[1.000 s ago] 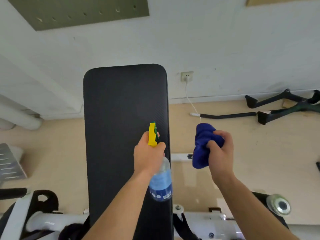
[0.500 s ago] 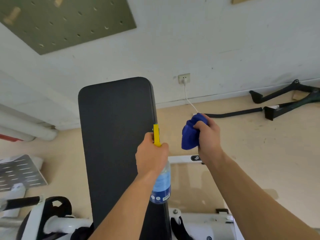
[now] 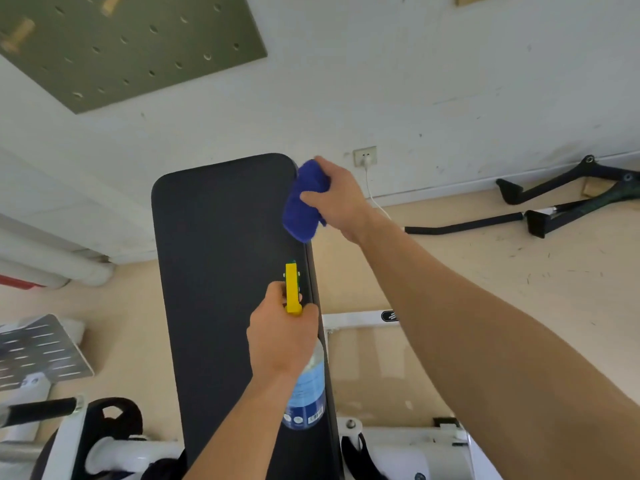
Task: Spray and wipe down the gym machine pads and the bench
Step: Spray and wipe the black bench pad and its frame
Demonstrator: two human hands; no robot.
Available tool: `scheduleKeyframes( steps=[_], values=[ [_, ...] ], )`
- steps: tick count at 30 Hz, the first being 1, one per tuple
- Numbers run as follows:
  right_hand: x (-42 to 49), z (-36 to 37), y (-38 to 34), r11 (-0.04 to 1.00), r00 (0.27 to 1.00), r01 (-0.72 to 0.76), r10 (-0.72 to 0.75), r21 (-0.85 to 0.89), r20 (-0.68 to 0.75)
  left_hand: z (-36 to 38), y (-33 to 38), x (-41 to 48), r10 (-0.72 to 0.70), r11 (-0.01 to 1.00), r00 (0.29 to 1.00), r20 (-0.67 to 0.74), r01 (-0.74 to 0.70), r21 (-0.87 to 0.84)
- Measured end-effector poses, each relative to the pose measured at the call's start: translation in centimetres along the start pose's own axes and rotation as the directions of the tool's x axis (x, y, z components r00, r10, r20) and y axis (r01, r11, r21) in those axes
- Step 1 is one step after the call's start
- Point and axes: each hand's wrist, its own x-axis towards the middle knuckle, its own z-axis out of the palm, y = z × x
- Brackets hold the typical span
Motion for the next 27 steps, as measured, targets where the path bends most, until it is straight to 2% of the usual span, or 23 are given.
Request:
scheduleKeyframes(
  steps=[2,4,7,10,11,13,14,16,22,27],
  values=[
    [1.2,1.9,0.6,0.950,0.999,0.054,-0.053,-0.307,0.012,-0.4,-0.1,0.2,-0.031,0.997,0.999,-0.013,0.030,-0.065],
    [0.8,4.1,2.0,0.842,0.997,0.055,-0.077,-0.537,-0.018,-0.8,-0.5,0.4,-0.036,0.994,0.999,-0.019,0.034,-0.100],
    [-1.2,6.6,5.3,0.695,0.986,-0.007,-0.113,-0.719,-0.119,-1.2,-0.7,0.5,-0.011,0.995,1.000,-0.019,0.009,-0.101],
    [-1.4,6.3,7.5,0.642,0.961,-0.018,-0.200,-0.766,-0.191,-1.4,-1.0,0.7,-0.013,0.992,1.000,-0.013,0.011,-0.126],
    [-0.9,5.9,7.5,0.645,0.961,0.015,-0.219,-0.764,-0.166,-1.5,-1.3,0.8,-0.012,0.992,1.000,-0.010,0.011,-0.129],
    [-0.1,5.4,6.4,0.781,0.980,0.063,-0.165,-0.621,-0.109,-1.6,-1.7,1.0,0.000,0.991,1.000,-0.004,-0.001,-0.130],
    [0.1,5.3,5.7,0.850,0.988,0.050,-0.119,-0.525,-0.099,-1.5,-1.9,1.1,0.005,0.991,1.000,-0.002,-0.005,-0.133],
    [-0.5,5.9,5.1,0.903,0.986,0.015,-0.084,-0.430,-0.143,-1.4,-2.5,1.5,0.006,0.990,1.000,-0.004,-0.006,-0.138],
    [-7.4,9.0,10.6,0.969,0.956,-0.107,0.038,-0.224,-0.291,-1.2,-3.0,2.2,-0.041,0.990,0.999,0.010,0.042,-0.137],
    [-14.8,8.1,13.3,0.929,0.965,-0.241,0.199,-0.280,-0.172,-1.7,-2.7,3.2,-0.008,0.997,0.998,0.068,0.014,-0.082]
  ],
)
